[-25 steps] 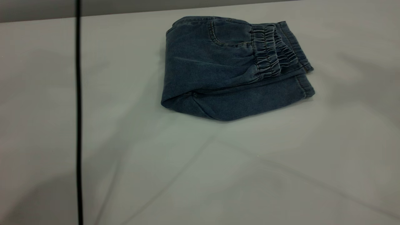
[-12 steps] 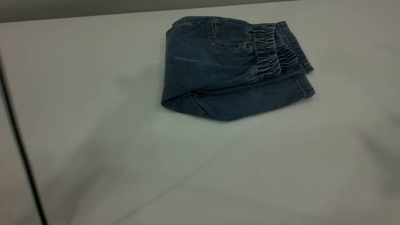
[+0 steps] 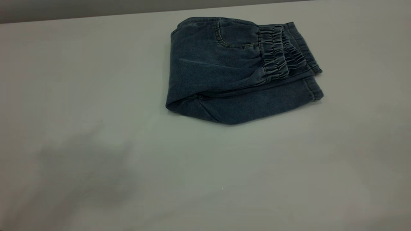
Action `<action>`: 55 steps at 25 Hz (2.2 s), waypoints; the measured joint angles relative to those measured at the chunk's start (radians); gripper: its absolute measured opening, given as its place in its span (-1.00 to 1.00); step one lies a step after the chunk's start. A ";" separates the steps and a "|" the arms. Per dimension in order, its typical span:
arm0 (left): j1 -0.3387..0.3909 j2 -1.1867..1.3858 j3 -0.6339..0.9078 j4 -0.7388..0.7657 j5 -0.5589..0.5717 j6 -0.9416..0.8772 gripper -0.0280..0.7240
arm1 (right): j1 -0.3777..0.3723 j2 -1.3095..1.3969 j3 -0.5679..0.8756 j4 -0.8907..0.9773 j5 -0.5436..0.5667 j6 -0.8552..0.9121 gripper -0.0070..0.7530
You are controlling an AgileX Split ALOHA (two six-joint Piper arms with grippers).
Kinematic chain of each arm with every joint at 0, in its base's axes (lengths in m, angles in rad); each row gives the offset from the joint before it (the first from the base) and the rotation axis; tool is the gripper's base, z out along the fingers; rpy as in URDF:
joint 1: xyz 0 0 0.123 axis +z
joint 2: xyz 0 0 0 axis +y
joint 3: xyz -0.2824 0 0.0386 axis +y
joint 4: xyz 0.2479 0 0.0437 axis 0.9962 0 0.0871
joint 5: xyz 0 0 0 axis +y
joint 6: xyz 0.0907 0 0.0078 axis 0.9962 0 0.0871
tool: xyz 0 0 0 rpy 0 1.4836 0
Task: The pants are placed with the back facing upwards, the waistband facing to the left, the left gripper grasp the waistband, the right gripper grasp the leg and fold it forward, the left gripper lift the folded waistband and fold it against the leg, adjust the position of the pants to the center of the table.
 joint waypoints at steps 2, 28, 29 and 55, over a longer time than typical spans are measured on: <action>0.000 -0.087 0.088 -0.031 0.001 0.001 0.42 | 0.000 -0.074 0.080 0.000 0.000 -0.011 0.17; 0.000 -0.975 0.985 -0.077 0.000 0.038 0.42 | 0.020 -0.706 0.920 -0.171 -0.101 -0.158 0.17; 0.000 -0.991 0.999 -0.077 0.000 0.038 0.42 | 0.020 -0.706 0.935 -0.176 -0.110 -0.158 0.17; 0.000 -1.046 1.141 -0.216 -0.136 0.126 0.42 | 0.018 -0.705 0.954 -0.212 -0.149 -0.103 0.17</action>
